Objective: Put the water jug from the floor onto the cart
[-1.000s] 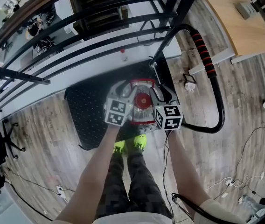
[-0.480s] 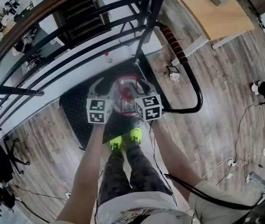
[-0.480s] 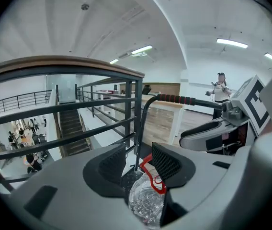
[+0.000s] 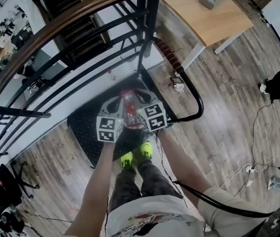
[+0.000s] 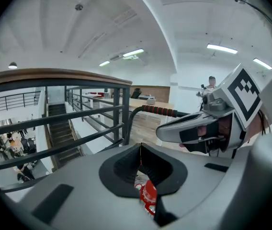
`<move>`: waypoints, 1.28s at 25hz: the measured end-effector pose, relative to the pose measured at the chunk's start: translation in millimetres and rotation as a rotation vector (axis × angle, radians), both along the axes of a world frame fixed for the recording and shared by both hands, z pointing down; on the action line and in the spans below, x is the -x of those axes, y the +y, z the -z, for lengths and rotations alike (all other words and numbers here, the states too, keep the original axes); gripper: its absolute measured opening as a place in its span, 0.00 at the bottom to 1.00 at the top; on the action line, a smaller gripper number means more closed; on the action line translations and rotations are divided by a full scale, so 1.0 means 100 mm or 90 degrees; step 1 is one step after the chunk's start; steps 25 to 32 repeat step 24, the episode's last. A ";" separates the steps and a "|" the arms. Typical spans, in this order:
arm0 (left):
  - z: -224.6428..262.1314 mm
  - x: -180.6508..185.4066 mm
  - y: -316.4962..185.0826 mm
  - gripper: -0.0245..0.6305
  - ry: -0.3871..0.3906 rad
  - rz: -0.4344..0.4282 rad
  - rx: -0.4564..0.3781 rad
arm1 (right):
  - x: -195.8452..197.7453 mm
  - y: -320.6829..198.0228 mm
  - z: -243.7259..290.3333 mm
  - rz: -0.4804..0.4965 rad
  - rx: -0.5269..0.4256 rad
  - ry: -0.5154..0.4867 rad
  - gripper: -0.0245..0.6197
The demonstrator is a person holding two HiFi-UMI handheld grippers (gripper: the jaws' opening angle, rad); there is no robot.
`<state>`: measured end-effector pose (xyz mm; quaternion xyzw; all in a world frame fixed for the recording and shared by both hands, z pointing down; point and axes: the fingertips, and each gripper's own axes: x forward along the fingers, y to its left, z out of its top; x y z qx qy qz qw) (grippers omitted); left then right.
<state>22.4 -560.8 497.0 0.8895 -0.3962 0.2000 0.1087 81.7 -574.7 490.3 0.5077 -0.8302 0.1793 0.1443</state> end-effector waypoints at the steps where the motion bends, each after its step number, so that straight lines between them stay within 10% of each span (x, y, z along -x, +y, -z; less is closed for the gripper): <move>1: 0.03 -0.03 0.02 0.06 0.001 0.000 0.001 | -0.03 0.01 0.05 -0.002 -0.003 0.001 0.10; 32: 0.68 -0.12 0.44 0.05 0.017 0.038 -0.033 | 0.05 0.52 0.84 0.025 -0.060 -0.014 0.09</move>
